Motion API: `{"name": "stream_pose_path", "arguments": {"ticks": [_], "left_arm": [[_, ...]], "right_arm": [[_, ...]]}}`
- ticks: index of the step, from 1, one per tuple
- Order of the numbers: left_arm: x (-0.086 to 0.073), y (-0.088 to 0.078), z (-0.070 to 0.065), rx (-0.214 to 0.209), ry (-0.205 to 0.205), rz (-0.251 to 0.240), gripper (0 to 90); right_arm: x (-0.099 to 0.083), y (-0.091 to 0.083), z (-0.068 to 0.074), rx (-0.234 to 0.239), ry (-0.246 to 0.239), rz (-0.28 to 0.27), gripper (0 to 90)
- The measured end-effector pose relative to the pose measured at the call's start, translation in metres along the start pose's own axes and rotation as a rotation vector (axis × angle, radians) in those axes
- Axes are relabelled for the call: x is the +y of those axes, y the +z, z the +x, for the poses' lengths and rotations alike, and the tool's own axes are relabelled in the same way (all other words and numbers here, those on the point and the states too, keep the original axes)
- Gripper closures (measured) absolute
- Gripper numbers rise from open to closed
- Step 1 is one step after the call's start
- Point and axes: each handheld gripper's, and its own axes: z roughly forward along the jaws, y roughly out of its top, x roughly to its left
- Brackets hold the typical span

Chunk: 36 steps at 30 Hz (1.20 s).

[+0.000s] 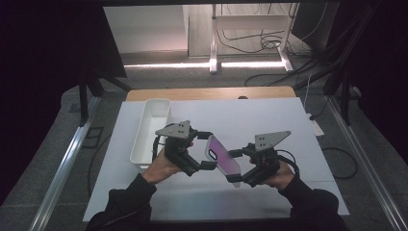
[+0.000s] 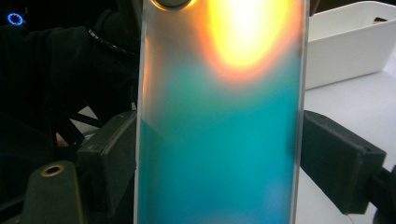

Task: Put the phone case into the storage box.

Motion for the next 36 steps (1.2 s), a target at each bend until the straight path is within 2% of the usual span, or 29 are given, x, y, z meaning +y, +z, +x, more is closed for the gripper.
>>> {"name": "stream_pose_path", "arguments": {"ticks": [8, 17, 24, 29, 36], "left_arm": [[-0.0001, 0.0033, -0.0021, -0.021, 0.010, -0.006, 1.9], [-0.0015, 0.0035, -0.0030, -0.060, 0.004, -0.037, 10.0], [-0.0013, 0.0036, -0.0017, -0.080, -0.035, -0.045, 13.9], [-0.0007, 0.0035, -0.0019, -0.076, -0.043, -0.021, 15.1], [-0.0005, 0.0047, -0.0037, -0.067, -0.046, -0.012, 16.1]], "right_arm": [[0.0006, 0.0028, 0.0015, 0.032, 0.004, -0.010, 16.7], [0.0002, 0.0044, 0.0011, 0.058, 0.014, -0.017, 16.7], [-0.0010, 0.0042, 0.0000, 0.064, 0.015, -0.021, 16.5], [-0.0021, 0.0049, 0.0000, 0.051, -0.002, -0.007, 16.3], [-0.0034, 0.0082, -0.0003, 0.045, -0.024, 0.003, 16.0]]}}
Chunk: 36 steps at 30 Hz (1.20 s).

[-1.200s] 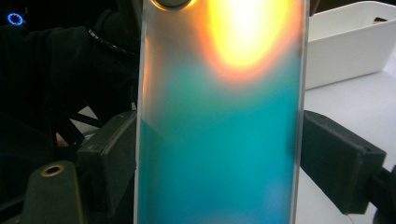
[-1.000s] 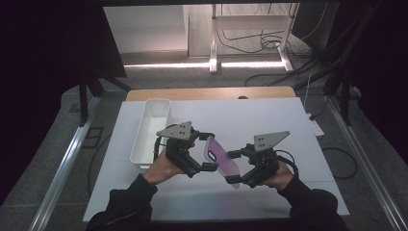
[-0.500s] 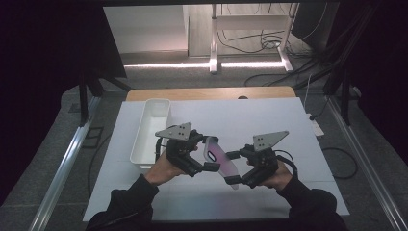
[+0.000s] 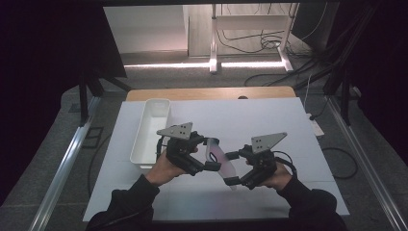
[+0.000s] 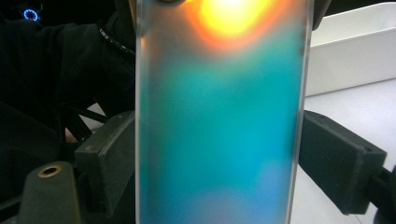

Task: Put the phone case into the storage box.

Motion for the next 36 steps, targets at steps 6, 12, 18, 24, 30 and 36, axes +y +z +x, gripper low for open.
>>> {"name": "stream_pose_path", "arguments": {"ticks": [6, 12, 18, 24, 30, 36], "left_arm": [[0.000, 0.002, -0.001, 0.033, 0.011, 0.028, 16.5], [0.000, 0.001, 0.000, 0.069, -0.002, 0.041, 16.6], [0.002, -0.002, 0.001, 0.134, -0.010, 0.058, 16.8], [0.003, -0.005, 0.002, 0.201, -0.022, 0.078, 16.9], [0.002, -0.006, 0.005, 0.264, -0.036, 0.105, 17.0], [0.001, -0.009, 0.008, 0.325, -0.053, 0.125, 17.0]], "right_arm": [[0.001, 0.001, -0.001, -0.021, -0.006, 0.000, 9.6], [-0.001, 0.001, 0.000, -0.112, -0.028, 0.049, 1.5], [-0.004, 0.000, -0.002, -0.178, -0.032, 0.084, 0.3], [-0.006, -0.005, -0.002, -0.232, -0.030, 0.104, 0.3], [-0.010, -0.011, -0.003, -0.271, -0.017, 0.127, 0.0], [-0.014, -0.016, -0.003, -0.313, -0.022, 0.160, 0.0]]}}
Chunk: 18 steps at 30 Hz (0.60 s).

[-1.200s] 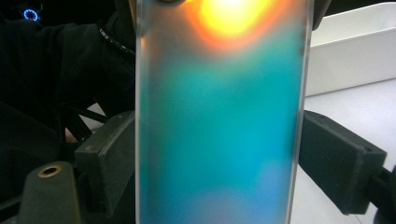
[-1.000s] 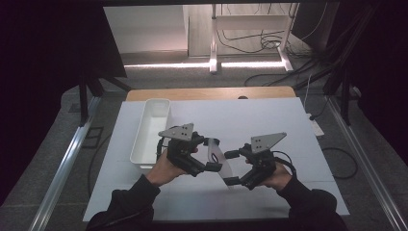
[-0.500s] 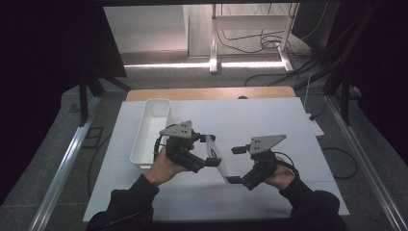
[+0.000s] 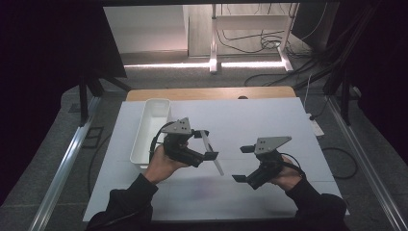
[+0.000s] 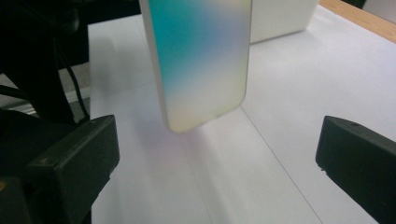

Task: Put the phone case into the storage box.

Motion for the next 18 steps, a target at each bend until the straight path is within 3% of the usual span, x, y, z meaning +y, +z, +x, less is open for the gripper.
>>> {"name": "stream_pose_path", "arguments": {"ticks": [6, 18], "left_arm": [[0.000, -0.002, 0.003, 0.043, -0.015, 0.012, 17.1], [0.003, -0.012, 0.011, 0.151, -0.038, 0.047, 17.1]], "right_arm": [[-0.003, -0.004, 0.000, -0.055, 0.001, 0.024, 0.0], [-0.016, -0.022, -0.003, -0.164, 0.054, 0.071, 0.0]]}}
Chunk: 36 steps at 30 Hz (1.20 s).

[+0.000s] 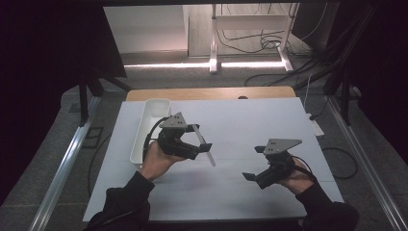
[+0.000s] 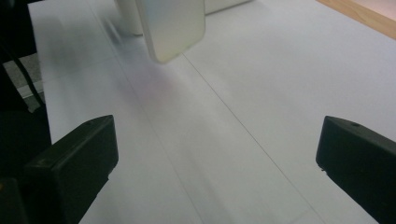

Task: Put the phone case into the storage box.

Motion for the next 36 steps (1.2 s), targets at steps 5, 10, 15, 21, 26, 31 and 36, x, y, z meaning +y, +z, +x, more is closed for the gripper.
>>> {"name": "stream_pose_path", "arguments": {"ticks": [5, 10, 15, 21, 26, 31, 36], "left_arm": [[0.001, -0.004, 0.004, 0.031, -0.009, -0.001, 17.1], [0.003, -0.006, 0.010, 0.072, -0.033, 0.004, 17.1], [0.005, -0.009, 0.015, 0.115, -0.048, 0.016, 17.1], [0.008, -0.012, 0.023, 0.154, -0.070, 0.026, 17.1], [0.010, -0.015, 0.028, 0.181, -0.081, 0.029, 17.1], [0.015, -0.017, 0.033, 0.216, -0.097, 0.042, 17.1], [0.018, -0.019, 0.039, 0.246, -0.120, 0.054, 17.1]], "right_arm": [[-0.006, -0.006, -0.001, -0.032, 0.011, 0.009, 0.0], [-0.012, -0.014, -0.003, -0.086, 0.019, 0.023, 0.0], [-0.019, -0.022, -0.006, -0.146, 0.039, 0.028, 0.0], [-0.026, -0.032, -0.009, -0.214, 0.067, 0.026, 0.0], [-0.032, -0.040, -0.011, -0.258, 0.101, 0.021, 0.0], [-0.040, -0.049, -0.014, -0.321, 0.131, 0.023, 0.0], [-0.050, -0.057, -0.018, -0.370, 0.177, 0.040, 0.0]]}}
